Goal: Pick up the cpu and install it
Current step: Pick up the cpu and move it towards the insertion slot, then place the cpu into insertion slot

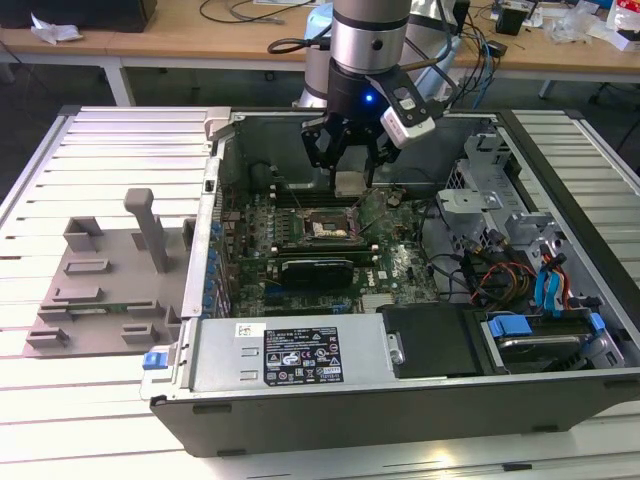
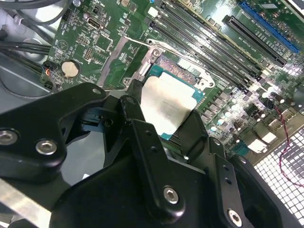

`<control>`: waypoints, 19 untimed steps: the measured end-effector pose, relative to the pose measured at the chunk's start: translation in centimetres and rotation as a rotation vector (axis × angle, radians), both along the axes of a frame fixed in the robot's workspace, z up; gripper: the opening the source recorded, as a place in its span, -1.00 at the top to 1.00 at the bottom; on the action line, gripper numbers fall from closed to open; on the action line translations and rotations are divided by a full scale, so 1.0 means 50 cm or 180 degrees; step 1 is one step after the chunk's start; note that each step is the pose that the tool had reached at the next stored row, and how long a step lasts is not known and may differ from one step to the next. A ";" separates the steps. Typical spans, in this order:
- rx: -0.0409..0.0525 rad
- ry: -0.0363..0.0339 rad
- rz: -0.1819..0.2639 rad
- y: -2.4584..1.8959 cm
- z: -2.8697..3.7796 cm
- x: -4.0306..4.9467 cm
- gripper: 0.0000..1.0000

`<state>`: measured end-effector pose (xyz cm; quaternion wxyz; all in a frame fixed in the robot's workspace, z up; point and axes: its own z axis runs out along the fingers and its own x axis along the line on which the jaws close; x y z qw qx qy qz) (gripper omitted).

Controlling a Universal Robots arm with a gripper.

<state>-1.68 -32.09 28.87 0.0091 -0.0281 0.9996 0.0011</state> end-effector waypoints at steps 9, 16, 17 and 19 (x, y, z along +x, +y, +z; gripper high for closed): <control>0.0000 0.0000 0.0000 0.0000 0.000 -0.001 -0.09; -0.0002 0.0000 -0.0428 0.0000 -0.001 -0.001 -0.09; -0.0003 0.0000 -0.0524 0.0000 -0.002 -0.001 -0.09; -0.0005 0.0000 -0.0655 0.0000 -0.002 -0.001 -0.09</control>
